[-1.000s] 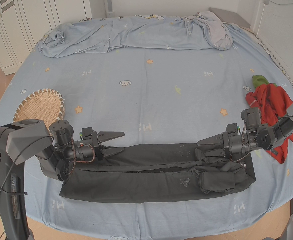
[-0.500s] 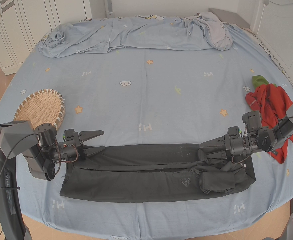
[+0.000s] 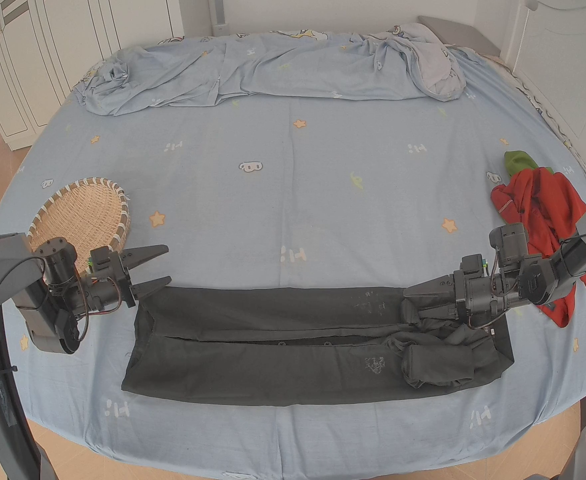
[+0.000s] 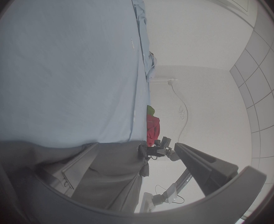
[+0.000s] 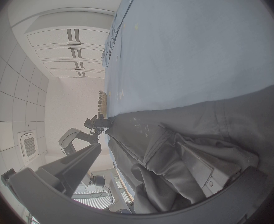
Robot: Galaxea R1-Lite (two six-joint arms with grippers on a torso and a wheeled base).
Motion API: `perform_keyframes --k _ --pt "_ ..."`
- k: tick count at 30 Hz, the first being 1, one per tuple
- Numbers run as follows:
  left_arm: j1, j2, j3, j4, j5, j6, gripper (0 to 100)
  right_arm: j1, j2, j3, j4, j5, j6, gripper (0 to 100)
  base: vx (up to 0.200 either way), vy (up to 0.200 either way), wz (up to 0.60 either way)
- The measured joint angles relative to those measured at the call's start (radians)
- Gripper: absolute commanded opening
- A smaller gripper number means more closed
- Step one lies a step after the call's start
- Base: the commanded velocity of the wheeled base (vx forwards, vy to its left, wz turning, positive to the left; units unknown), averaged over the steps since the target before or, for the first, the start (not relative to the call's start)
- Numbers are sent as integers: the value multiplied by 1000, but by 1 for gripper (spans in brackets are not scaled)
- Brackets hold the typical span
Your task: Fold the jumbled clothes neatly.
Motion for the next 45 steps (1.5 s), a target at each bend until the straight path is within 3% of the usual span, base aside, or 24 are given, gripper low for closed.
perform_keyframes --k 13,17,20,22,28,35,45 --pt "38 -148 159 -99 -93 16 100 0 -123 72 4 63 -5 100 0 0 0" --pt "79 -170 223 -100 -101 105 100 1 -201 101 1 71 -5 100 0 0 0" --pt "114 -178 285 -100 -106 207 100 -2 -256 120 1 73 -5 100 0 0 0" --pt "158 -177 355 -101 -110 340 100 -14 -311 138 0 76 -5 100 0 0 0" --pt "237 -145 462 -101 -111 498 100 -50 -394 154 1 78 1 100 0 0 0" --pt "248 -92 538 -101 -111 560 100 -80 -466 157 2 79 11 100 0 0 0" --pt "202 -6 497 -101 -111 588 100 -90 -505 158 3 88 14 100 0 0 0"
